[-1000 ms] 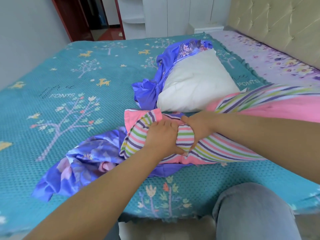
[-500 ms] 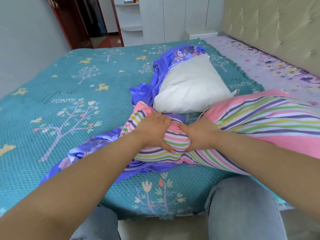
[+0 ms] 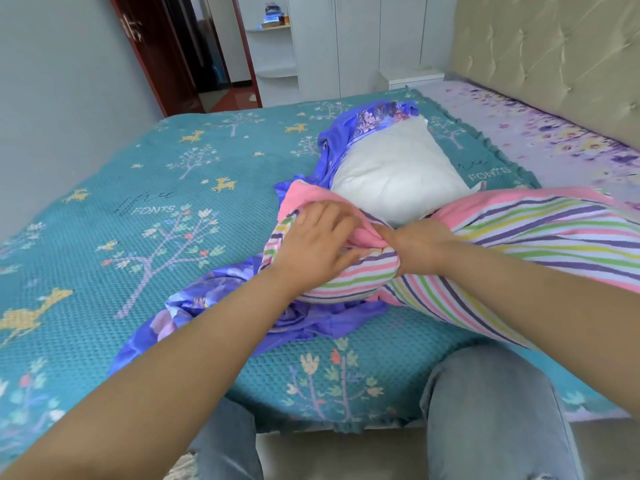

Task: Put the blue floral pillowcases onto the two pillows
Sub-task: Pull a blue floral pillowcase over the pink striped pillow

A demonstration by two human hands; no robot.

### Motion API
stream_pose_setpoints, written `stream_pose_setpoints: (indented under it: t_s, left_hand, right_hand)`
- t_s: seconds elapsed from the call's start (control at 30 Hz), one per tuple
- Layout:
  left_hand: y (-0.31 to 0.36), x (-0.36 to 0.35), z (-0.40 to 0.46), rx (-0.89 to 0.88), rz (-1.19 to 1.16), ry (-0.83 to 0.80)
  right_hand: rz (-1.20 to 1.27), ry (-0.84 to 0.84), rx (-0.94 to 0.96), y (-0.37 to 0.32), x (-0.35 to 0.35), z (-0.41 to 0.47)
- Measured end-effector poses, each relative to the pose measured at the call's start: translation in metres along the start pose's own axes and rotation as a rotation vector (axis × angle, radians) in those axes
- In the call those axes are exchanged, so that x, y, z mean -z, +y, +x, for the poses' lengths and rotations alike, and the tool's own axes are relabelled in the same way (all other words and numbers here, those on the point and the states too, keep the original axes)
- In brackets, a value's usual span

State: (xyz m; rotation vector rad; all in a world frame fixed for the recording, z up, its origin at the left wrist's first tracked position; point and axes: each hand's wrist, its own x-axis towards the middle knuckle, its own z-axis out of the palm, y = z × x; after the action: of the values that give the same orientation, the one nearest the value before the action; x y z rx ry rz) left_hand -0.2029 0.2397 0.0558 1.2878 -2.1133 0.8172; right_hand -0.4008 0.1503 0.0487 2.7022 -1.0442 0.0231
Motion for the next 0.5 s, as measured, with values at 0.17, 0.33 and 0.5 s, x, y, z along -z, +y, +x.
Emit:
stream_pose_setpoints:
  t_s: [0.17, 0.33, 0.5]
  left_hand:
    - [-0.05, 0.027, -0.005, 0.822, -0.244, 0.398]
    - [-0.072, -0.016, -0.046, 1.308, -0.263, -0.57]
    - [-0.068, -0.027, -0.056, 1.229, -0.021, -0.864]
  right_hand:
    - [-0.048, 0.061, -0.177, 0.037, 0.038, 0.006]
    - [-0.081, 0.088, -0.28, 0.049, 0.047, 0.006]
    - [-0.066, 0.09, -0.21, 0.038, 0.03, 0.004]
